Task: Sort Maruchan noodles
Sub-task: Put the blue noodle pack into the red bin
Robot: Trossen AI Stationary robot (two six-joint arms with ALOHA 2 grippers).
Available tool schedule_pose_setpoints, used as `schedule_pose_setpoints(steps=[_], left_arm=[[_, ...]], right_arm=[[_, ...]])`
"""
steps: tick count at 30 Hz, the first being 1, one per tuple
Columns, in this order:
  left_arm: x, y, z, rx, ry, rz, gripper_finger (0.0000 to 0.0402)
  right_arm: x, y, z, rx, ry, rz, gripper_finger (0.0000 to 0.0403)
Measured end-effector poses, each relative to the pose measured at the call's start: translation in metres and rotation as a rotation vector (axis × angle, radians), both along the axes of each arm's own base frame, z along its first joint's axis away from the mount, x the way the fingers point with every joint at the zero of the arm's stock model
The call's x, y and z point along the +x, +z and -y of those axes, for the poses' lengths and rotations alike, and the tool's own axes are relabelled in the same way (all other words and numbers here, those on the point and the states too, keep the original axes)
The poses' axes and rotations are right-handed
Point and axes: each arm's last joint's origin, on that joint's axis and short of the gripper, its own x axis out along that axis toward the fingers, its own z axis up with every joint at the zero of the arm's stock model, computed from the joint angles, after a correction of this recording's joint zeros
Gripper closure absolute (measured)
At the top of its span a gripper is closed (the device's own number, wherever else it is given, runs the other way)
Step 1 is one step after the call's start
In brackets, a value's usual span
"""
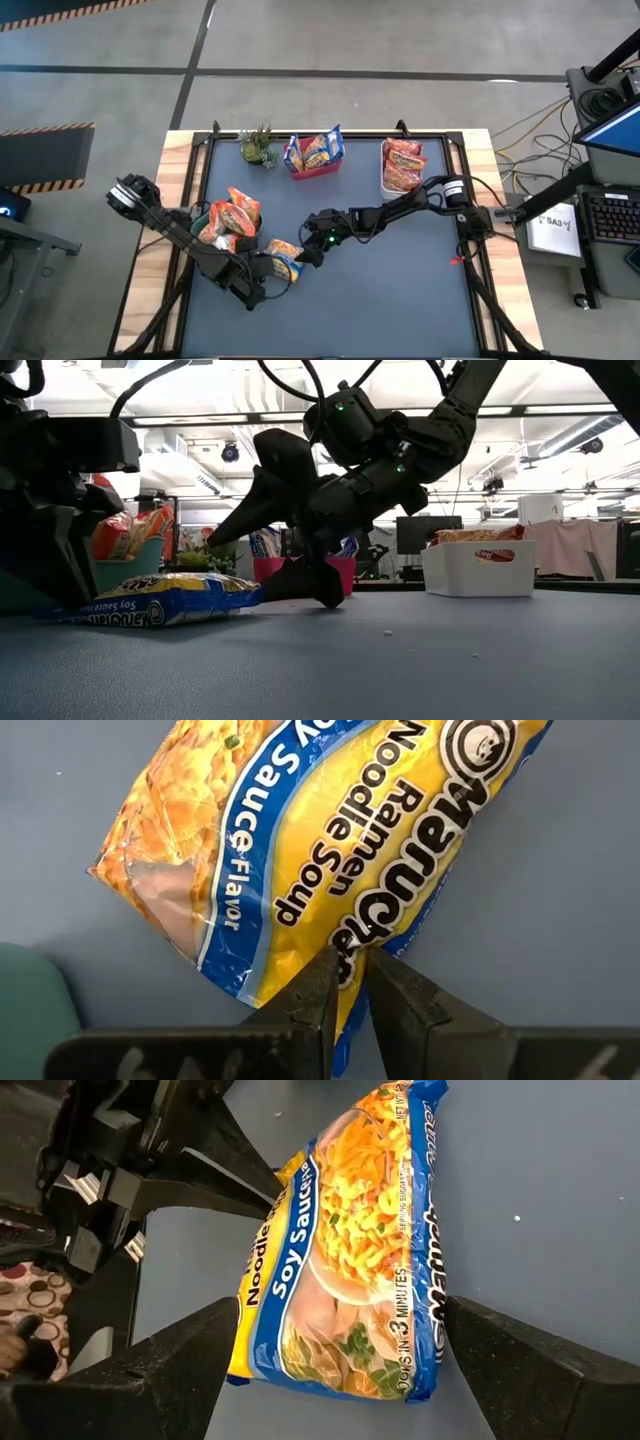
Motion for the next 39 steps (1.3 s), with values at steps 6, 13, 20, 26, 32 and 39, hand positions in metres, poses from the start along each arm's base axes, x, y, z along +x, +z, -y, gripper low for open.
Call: schedule_pose_setpoints(steps=[6,13,20,26,32,39], left_arm=[[0.001,-0.001,0.001,-0.004,0.015,0.021,0.0363],[0.007,-0.007,0.004,-0.016,0.023,0.058,0.0363],[0.009,-0.009,0.005,-0.02,0.072,0.086,0.0363],[0.009,-0.009,0.005,-0.035,0.106,0.098,0.0363],[0.011,-0.008,0.005,-0.035,0.127,0.131,0.0363],[0.016,-0.007,0.006,0.013,0.13,0.223,0.0363]], right_arm=[[0.001,-0.008,-0.006,0.009,0.001,0.011,0.006],[0.003,-0.013,-0.007,0.028,-0.004,0.026,0.0063],[0.003,-0.01,-0.005,0.039,0.014,0.037,0.0076],[-0.002,0.005,0.006,-0.016,0.041,0.007,0.0076],[-0.014,0.035,0.01,-0.11,0.071,-0.022,0.0077],[-0.037,0.062,0.006,-0.298,0.06,-0.13,0.0077]])
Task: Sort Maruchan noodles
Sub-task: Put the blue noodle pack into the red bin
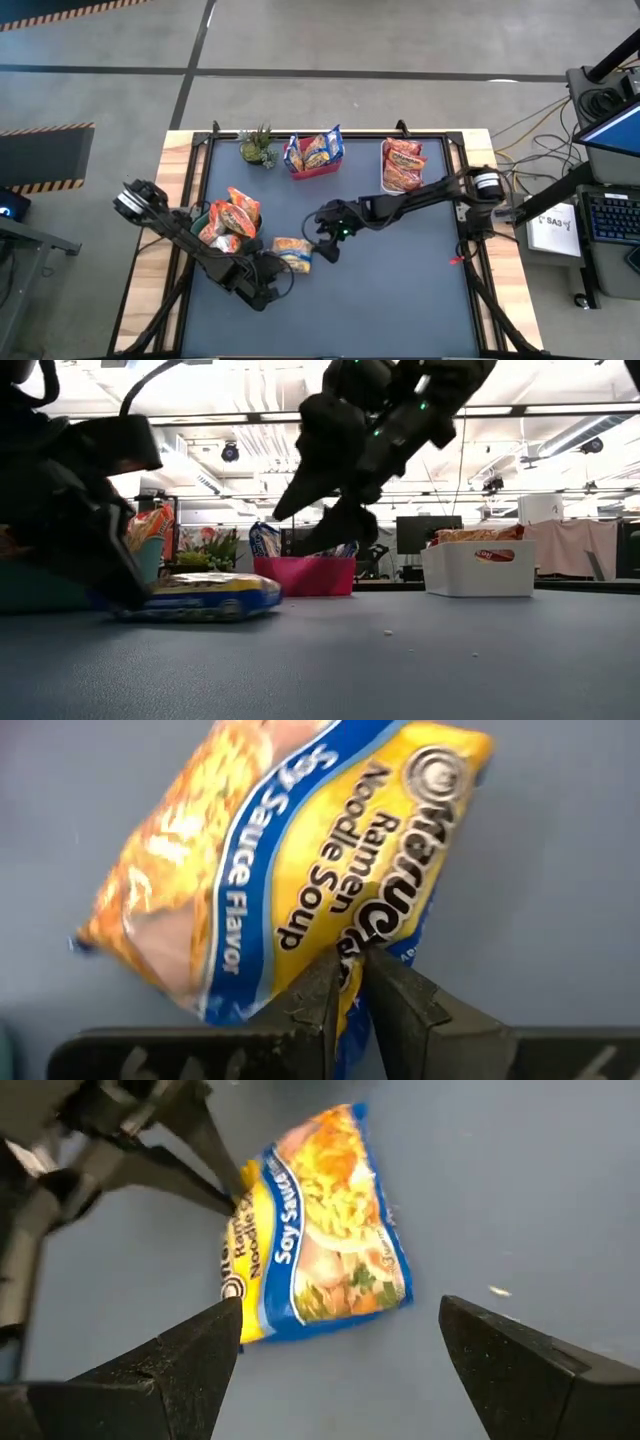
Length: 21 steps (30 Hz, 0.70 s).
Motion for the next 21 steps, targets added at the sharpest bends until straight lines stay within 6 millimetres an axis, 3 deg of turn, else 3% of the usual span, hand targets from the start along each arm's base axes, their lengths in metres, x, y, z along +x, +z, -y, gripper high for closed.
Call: schedule_pose_setpoints(steps=[9,21], left_arm=[[0.022,-0.005,-0.003,0.074,-0.044,0.11,0.0363],[0.035,0.008,0.0,0.119,-0.115,0.138,0.0363]], right_arm=[[-0.028,0.02,-0.006,-0.092,0.008,-0.009,0.0077],[-0.05,0.001,-0.004,-0.047,-0.041,-0.045,0.0077]])
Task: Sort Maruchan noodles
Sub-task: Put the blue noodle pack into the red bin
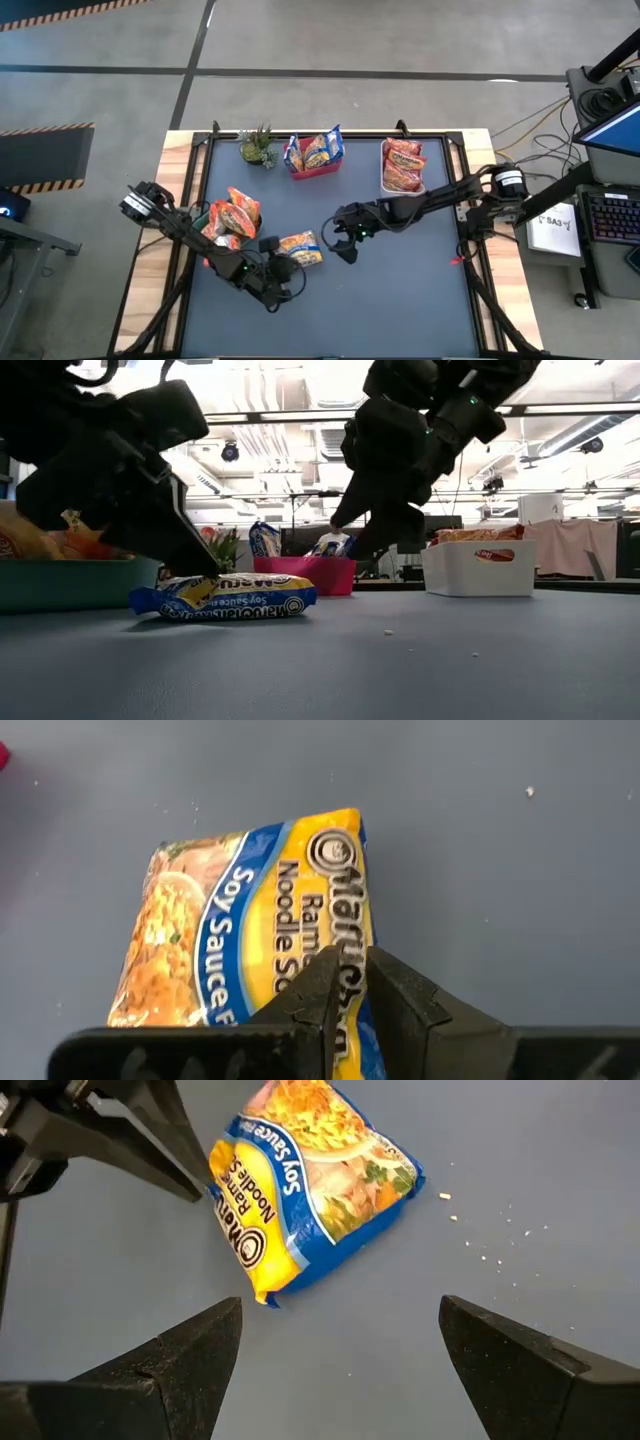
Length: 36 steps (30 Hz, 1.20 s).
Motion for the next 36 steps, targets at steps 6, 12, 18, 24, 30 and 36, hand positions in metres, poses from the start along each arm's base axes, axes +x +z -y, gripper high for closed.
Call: schedule_pose_setpoints(steps=[6,12,18,24,30,36], left_arm=[[0.004,0.007,0.003,0.022,-0.023,-0.007,0.0363],[0.008,0.014,0.001,0.165,-0.015,-0.001,0.0363],[0.012,0.009,-0.012,0.245,0.072,0.016,0.0363],[0.015,0.001,-0.011,0.2,0.114,0.038,0.0363],[0.024,0.002,-0.011,0.17,0.126,0.096,0.0363],[0.03,-0.002,-0.011,0.143,0.141,0.131,0.0363]], right_arm=[[-0.002,-0.005,0.0,0.01,-0.008,0.016,0.0077],[-0.002,-0.005,0.0,0.008,-0.007,0.024,0.0077],[-0.001,-0.004,0.0,-0.009,0.01,0.043,0.0077],[-0.001,-0.004,0.0,-0.028,0.017,0.046,0.0078],[-0.001,-0.004,0.001,-0.036,0.002,0.046,0.0078],[-0.003,-0.005,-0.008,0.002,0.003,0.018,0.0078]])
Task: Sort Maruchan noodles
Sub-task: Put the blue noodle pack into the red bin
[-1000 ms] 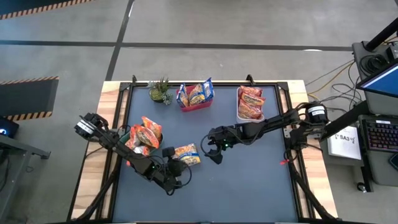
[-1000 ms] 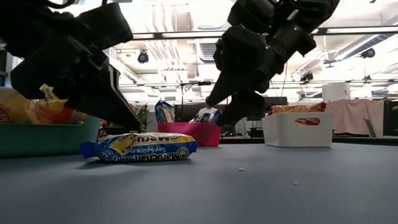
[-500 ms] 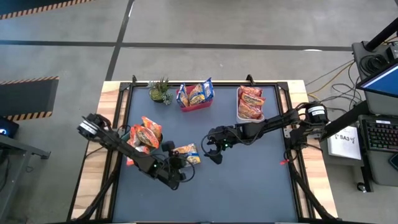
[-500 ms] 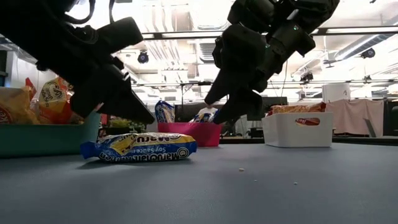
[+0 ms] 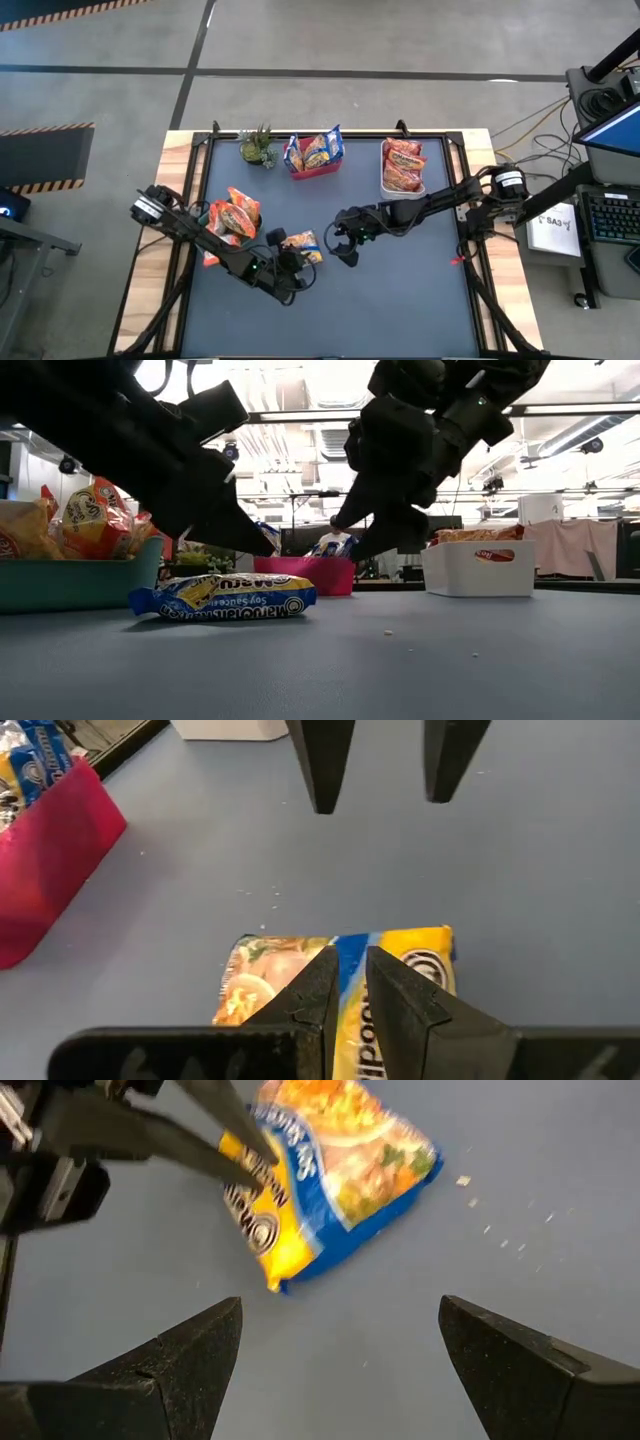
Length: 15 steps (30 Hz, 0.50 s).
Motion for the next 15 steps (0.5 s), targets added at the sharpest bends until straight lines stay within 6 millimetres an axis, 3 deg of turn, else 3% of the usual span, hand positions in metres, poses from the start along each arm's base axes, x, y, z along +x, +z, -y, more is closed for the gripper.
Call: schedule_pose_setpoints(steps=[6,15], left_arm=[[0.0,-0.002,0.001,-0.032,-0.03,-0.02,0.0363],[0.0,-0.004,0.003,-0.068,-0.105,-0.076,0.0363]], right_arm=[[-0.011,0.0,-0.018,0.034,0.015,-0.093,0.0078],[-0.033,0.016,-0.053,0.122,0.018,-0.172,0.0078]])
